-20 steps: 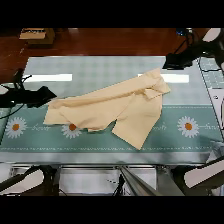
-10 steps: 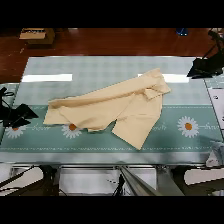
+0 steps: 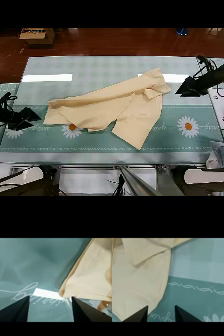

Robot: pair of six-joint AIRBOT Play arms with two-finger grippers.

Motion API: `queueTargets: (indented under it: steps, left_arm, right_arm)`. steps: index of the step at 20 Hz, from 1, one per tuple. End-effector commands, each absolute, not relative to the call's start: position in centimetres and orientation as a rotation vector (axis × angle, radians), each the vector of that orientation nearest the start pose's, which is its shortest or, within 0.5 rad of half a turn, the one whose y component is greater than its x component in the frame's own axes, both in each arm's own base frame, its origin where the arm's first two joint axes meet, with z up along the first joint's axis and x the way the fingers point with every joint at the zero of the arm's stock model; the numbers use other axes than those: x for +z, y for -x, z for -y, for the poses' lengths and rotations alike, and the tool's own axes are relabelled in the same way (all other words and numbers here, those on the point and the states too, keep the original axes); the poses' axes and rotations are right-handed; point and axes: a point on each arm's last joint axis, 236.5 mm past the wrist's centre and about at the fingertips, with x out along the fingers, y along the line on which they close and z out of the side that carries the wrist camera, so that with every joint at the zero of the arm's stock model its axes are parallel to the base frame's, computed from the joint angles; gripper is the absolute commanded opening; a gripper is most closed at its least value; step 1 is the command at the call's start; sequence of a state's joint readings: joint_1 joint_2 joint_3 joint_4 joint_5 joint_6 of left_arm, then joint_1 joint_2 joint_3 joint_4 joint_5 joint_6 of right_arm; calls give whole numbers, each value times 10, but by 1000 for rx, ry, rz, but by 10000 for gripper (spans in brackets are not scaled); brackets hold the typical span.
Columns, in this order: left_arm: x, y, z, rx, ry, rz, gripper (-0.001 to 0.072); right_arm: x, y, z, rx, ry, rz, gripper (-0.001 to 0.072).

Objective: Fold the shirts.

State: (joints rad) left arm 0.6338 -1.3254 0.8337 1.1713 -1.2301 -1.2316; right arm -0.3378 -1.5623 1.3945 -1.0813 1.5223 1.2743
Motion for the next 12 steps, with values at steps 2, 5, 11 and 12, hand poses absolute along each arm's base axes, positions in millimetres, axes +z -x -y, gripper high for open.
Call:
queueTargets:
  steps: [2, 5, 11, 12]
  left_arm:
    - [-95, -282, -72, -29, 735, -1446, 618]
    - [-109, -284, -62, -51, 728, -1484, 618]
    - [-136, -286, -46, -43, 726, -1555, 549]
    - [-136, -285, -47, -33, 730, -1561, 347]
  right_arm:
    - [-16, -363, -8, 379, -531, -1466, 434]
    - [-12, -355, -31, 455, -607, -1438, 434]
    - [-1, -337, -73, 587, -582, -1439, 433]
    - [2, -334, -84, 614, -556, -1445, 434]
